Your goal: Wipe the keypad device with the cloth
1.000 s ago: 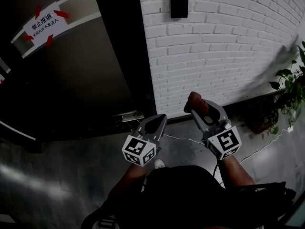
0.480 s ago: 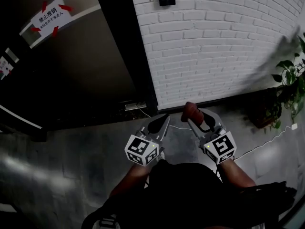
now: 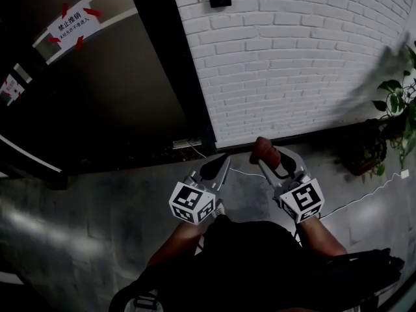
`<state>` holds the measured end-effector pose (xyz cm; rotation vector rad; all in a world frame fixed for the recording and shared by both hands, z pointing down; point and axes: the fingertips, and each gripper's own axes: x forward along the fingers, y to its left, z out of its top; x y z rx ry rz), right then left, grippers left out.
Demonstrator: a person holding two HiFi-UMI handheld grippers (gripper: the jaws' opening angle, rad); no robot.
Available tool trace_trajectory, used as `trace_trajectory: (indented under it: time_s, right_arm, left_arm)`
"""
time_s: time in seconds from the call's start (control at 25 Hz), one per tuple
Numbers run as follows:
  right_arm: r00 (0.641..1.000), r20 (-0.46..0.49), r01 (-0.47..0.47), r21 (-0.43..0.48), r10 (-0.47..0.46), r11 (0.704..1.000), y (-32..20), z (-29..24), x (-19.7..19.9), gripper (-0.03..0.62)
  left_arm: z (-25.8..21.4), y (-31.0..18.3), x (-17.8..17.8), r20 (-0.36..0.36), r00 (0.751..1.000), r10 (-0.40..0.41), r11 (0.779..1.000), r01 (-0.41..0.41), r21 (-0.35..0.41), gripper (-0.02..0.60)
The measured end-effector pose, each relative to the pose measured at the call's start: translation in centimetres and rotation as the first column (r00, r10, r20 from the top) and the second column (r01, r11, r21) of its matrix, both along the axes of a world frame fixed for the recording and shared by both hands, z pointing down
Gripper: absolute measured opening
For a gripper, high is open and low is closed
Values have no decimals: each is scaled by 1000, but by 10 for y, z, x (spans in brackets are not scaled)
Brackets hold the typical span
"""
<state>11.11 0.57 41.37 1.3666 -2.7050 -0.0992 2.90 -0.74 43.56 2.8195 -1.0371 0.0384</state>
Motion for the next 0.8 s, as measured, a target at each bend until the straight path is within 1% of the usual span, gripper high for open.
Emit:
trace_trajectory:
  time_s: [0.28,0.56,0.8]
  right_arm:
    - [1000,9,-21,5,21,1000,-4,2,20,144]
    - [1000,6,-16,9,15,1000,-5,3,21,144]
    - [1000,-4,-21,-1,21,1000,-7,7,23,143]
  left_arm:
    - [3,1,7,26,1000,-9,1000,9,1,15]
    - [-1,0,14,28,1000,-1,1000,0,14,15]
    - [0,-1,18,28,1000,5,1000,-6,10,15]
